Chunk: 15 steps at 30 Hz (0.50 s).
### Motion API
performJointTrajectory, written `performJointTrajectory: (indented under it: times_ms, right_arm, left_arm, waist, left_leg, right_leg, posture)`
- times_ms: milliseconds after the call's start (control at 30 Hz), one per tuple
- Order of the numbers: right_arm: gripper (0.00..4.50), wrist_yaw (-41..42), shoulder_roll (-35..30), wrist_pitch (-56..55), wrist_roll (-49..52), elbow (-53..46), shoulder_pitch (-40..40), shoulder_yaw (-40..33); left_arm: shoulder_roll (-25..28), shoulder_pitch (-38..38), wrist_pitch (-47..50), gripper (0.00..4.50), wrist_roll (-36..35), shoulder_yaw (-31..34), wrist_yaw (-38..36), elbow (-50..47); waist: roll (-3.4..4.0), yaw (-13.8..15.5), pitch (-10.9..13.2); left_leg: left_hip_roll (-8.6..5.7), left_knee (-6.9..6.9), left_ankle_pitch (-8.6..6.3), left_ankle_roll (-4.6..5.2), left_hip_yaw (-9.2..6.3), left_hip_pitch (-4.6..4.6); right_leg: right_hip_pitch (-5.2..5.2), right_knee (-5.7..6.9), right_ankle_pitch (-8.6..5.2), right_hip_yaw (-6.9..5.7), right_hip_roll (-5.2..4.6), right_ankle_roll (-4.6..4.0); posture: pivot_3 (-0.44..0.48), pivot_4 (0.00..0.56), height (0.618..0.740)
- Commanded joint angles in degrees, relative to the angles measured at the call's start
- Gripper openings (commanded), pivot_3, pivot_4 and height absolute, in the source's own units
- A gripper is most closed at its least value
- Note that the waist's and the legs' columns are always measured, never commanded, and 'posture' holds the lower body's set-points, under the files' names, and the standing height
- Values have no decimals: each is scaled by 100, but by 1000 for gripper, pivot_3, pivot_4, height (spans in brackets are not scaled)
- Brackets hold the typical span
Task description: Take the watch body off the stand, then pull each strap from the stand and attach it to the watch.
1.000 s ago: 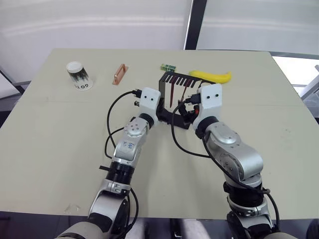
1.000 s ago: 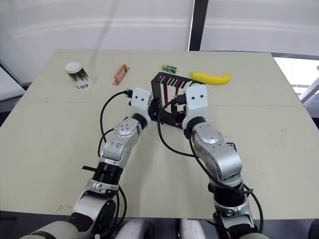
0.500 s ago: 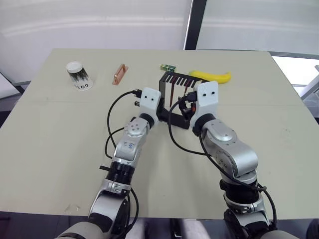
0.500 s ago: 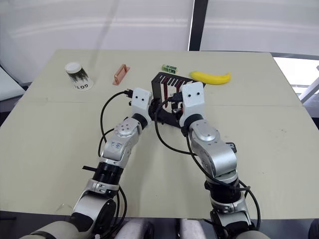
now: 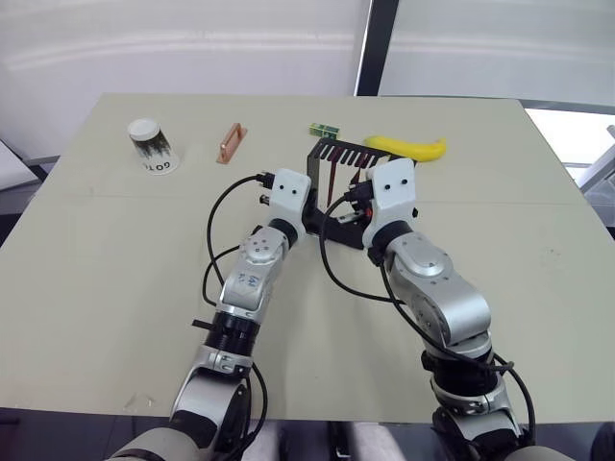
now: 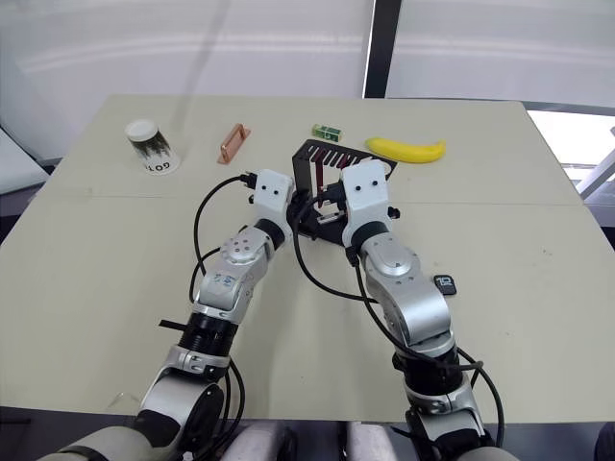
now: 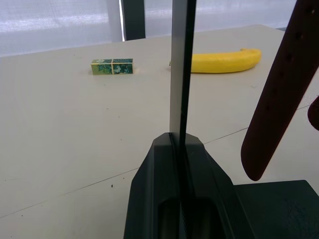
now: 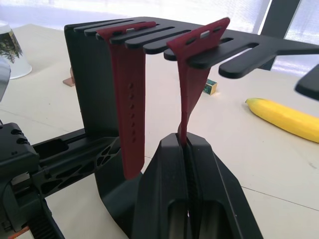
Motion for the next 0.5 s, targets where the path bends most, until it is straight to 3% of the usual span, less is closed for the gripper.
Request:
performJointTrajectory:
  times_ms: [33,500]
  right_arm:
    - [72,159,-90,-156,-141,-376,-17,49]
    - [72,737,-591,-40,-157,-1263,598,128]
  left_arm:
    - [-44,-46,-52,0,37,-88,-24,-136]
    - [-12,-106,-95,0,67,-62,-15,-51]
  waist:
    - [0,1,0]
    - [0,10,0]
  left_leg:
    - [0,0,0,0,0,0]
    - [0,0,0,0,0,-1]
  right_leg:
    - [0,0,0,0,0,0]
    - [0,-1,0,1,0,0]
  posture:
    - [0,150,740]
    - [0,150,740]
